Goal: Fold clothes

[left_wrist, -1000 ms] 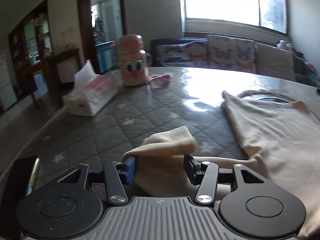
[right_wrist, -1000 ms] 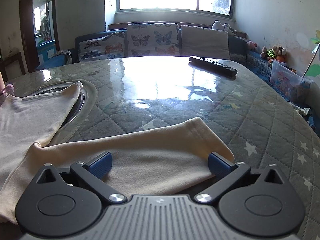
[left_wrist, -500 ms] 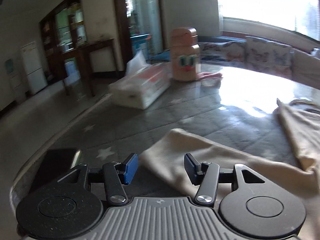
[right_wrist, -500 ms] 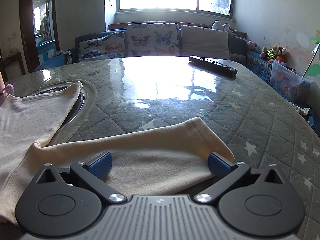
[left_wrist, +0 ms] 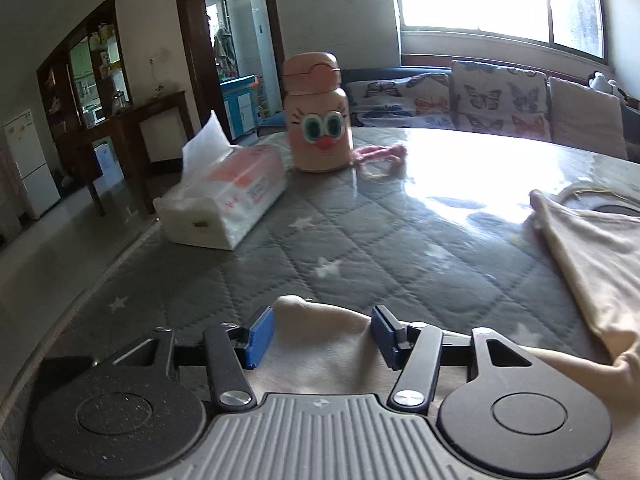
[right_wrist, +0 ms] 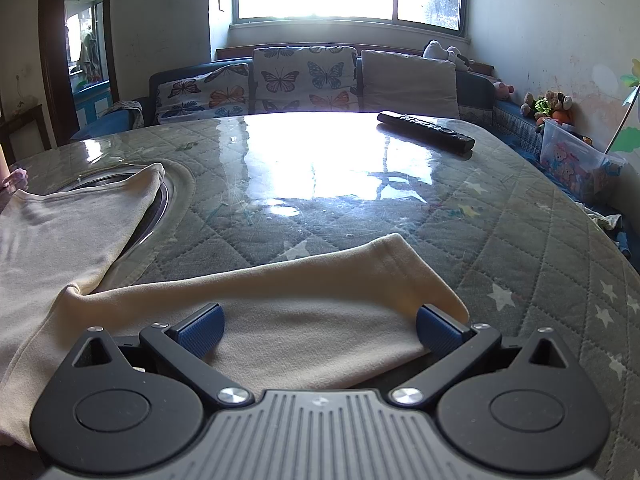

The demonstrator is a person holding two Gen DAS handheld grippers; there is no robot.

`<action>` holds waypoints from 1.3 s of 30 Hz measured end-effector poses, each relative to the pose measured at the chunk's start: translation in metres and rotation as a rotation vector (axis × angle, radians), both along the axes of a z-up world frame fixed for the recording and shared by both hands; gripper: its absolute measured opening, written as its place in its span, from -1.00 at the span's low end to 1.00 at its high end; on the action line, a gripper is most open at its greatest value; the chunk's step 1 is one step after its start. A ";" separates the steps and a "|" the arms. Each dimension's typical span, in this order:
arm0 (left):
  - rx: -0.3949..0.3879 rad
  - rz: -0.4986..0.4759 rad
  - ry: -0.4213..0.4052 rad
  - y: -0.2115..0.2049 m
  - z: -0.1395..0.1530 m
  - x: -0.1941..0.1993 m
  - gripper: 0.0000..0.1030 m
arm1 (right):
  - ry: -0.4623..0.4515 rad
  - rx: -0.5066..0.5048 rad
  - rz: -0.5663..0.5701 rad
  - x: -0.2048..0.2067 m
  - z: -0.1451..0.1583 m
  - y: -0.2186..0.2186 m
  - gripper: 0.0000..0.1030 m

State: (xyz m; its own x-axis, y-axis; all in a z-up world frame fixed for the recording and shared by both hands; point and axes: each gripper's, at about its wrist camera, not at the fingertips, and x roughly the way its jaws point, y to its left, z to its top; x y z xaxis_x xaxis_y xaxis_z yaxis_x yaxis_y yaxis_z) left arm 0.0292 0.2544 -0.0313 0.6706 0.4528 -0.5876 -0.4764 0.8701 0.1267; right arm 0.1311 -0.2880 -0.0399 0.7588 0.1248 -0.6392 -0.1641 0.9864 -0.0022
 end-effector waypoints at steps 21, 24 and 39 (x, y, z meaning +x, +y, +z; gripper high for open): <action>-0.010 -0.356 -0.032 -0.119 0.016 -0.011 0.37 | 0.001 0.002 0.000 -0.001 -0.001 0.000 1.00; 0.021 -0.375 -0.015 -0.126 0.013 -0.005 0.37 | 0.001 0.002 0.000 -0.001 -0.001 0.000 1.00; -0.044 -0.298 0.016 -0.118 0.016 -0.016 0.39 | 0.000 0.004 0.000 -0.001 -0.002 0.000 1.00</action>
State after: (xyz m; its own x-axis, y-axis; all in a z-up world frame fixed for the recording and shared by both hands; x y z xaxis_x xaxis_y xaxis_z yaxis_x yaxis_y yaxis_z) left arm 0.0133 0.1361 -0.0155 0.7607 0.2111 -0.6138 -0.1977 0.9761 0.0907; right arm 0.1301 -0.2879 -0.0417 0.7589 0.1276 -0.6386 -0.1645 0.9864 0.0017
